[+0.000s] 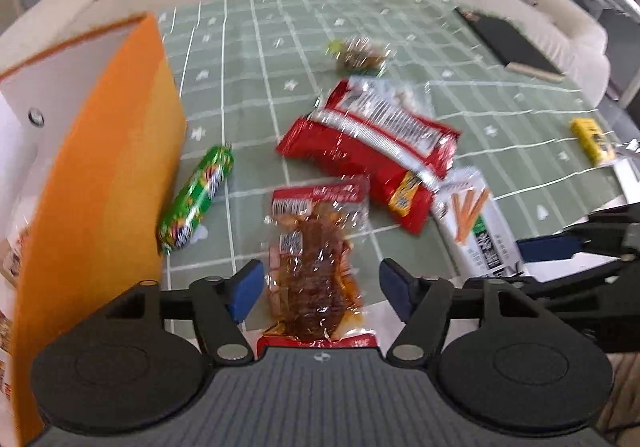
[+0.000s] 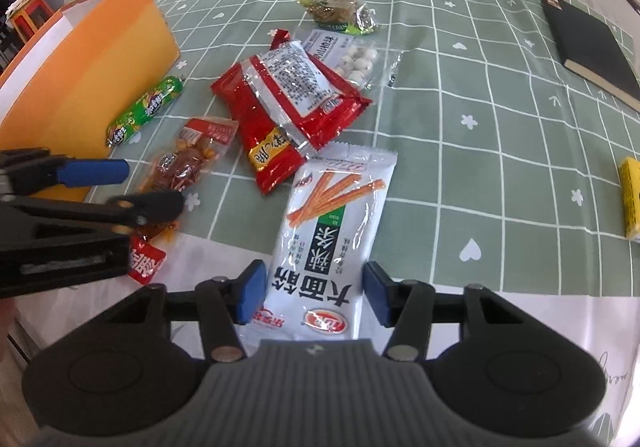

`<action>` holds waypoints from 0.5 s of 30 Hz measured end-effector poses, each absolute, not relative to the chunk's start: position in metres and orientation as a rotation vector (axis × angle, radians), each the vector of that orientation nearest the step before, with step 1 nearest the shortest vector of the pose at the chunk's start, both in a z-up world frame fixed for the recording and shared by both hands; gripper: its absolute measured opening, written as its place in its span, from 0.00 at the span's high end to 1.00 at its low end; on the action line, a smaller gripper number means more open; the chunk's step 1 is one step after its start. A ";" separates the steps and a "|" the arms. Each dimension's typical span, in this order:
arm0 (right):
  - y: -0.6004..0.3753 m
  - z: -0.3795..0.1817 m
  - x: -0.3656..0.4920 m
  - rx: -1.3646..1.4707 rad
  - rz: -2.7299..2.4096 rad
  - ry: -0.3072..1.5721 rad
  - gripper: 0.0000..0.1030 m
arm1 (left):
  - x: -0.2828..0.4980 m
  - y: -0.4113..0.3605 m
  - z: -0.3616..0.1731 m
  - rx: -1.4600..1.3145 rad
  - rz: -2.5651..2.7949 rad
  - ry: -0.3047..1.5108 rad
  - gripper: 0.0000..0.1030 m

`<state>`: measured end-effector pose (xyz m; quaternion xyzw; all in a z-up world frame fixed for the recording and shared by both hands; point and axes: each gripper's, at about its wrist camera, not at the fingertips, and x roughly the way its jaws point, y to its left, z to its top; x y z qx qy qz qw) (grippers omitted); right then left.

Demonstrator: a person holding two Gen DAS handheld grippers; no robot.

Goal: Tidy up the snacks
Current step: 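Grasp the white stick-snack packet with the right tool while the left tool holds the meat pack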

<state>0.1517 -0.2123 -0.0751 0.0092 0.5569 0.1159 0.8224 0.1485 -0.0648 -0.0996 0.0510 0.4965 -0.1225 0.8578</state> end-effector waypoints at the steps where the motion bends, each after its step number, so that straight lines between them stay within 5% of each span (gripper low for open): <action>1: -0.213 -0.075 0.153 0.028 0.248 1.180 0.40 | 0.151 -0.064 -0.103 0.091 -0.251 1.055 0.23; 9: -0.200 -0.082 0.158 -0.038 0.253 1.153 0.21 | 0.157 -0.063 -0.115 0.085 -0.231 1.041 0.18; 15: -0.190 -0.086 0.158 -0.136 0.235 1.126 0.22 | 0.156 -0.072 -0.118 0.129 -0.240 0.989 0.25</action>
